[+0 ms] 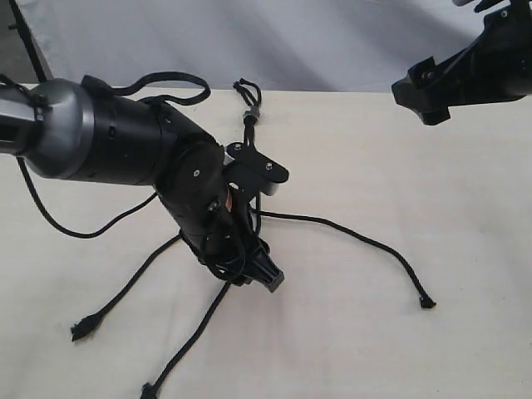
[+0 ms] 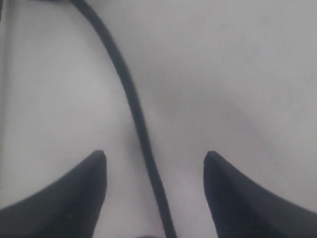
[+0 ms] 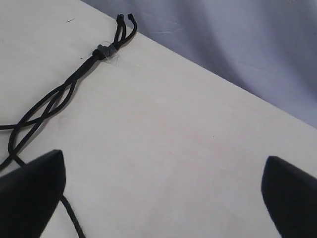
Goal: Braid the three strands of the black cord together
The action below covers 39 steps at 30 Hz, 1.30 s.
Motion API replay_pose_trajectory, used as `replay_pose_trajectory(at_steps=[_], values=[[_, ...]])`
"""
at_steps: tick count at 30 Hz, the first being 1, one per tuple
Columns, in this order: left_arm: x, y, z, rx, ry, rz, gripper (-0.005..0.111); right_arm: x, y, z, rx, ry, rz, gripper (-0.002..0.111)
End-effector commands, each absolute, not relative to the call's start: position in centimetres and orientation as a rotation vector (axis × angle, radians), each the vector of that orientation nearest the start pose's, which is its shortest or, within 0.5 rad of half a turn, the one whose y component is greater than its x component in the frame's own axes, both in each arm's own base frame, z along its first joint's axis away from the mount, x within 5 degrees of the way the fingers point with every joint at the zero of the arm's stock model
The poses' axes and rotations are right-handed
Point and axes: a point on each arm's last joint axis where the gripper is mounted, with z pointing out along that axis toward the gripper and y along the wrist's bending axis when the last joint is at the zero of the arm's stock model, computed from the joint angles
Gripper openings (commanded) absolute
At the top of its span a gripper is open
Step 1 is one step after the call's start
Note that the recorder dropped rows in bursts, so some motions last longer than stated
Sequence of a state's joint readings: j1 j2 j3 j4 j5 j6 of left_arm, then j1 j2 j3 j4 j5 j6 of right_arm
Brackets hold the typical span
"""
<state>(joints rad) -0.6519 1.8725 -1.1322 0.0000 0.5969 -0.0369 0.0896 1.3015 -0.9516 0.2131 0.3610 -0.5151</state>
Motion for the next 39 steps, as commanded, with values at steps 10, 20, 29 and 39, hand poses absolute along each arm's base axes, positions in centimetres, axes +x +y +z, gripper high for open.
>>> replay_pose_trajectory(at_steps=[10,20,29,39], values=[[29.4,-22.1,11.1,0.916,2.772,-0.067,0.028,28.2,3.0,31.2,-0.476,2.105,-0.067,0.105],[30.2,-21.3,17.6,0.979,2.642,0.032,0.001,28.3,3.0,31.2,-0.470,2.098,-0.066,0.105],[34.5,-14.7,18.7,1.019,2.532,0.347,0.001,28.3,3.0,31.2,-0.470,2.098,-0.066,0.105],[37.6,-10.4,12.8,0.996,2.617,0.354,0.001,28.4,3.0,31.1,-0.469,2.098,-0.066,0.105]])
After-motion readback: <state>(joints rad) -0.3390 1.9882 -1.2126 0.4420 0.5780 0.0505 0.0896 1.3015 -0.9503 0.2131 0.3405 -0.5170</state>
